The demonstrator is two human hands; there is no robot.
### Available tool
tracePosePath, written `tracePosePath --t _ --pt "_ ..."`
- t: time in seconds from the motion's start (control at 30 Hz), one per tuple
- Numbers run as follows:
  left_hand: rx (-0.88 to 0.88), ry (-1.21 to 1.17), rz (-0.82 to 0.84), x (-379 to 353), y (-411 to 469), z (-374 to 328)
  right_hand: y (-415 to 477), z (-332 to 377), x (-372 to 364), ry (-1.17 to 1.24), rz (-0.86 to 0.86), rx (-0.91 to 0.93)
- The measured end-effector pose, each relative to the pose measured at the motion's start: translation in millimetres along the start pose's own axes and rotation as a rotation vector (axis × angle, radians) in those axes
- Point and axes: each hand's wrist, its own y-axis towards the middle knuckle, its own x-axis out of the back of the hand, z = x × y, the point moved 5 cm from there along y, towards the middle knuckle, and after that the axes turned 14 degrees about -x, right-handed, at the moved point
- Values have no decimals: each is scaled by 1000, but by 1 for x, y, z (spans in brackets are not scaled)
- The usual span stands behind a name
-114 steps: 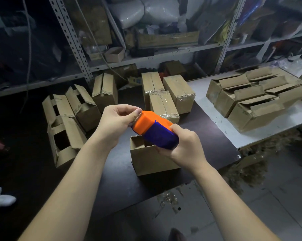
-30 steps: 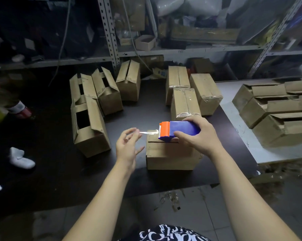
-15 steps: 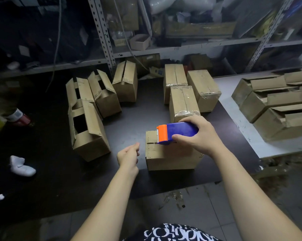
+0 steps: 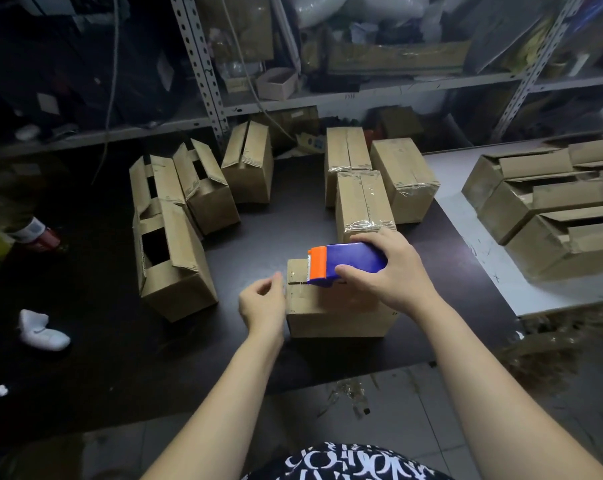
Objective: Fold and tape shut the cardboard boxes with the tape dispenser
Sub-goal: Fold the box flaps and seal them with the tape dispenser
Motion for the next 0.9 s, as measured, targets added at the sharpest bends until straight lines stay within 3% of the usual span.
tracePosePath --t 0.13,0.3,0.47,0.9 --pt "-163 168 130 -20 -5 -23 -1 1 1 -24 -88 -11" --pt "-220 273 202 -47 9 -39 1 -2 19 7 -49 -59" --pt "-238 360 303 -67 23 -46 9 -10 30 36 183 -167" --pt "-331 520 165 -76 13 -65 1 -68 74 43 207 -273"
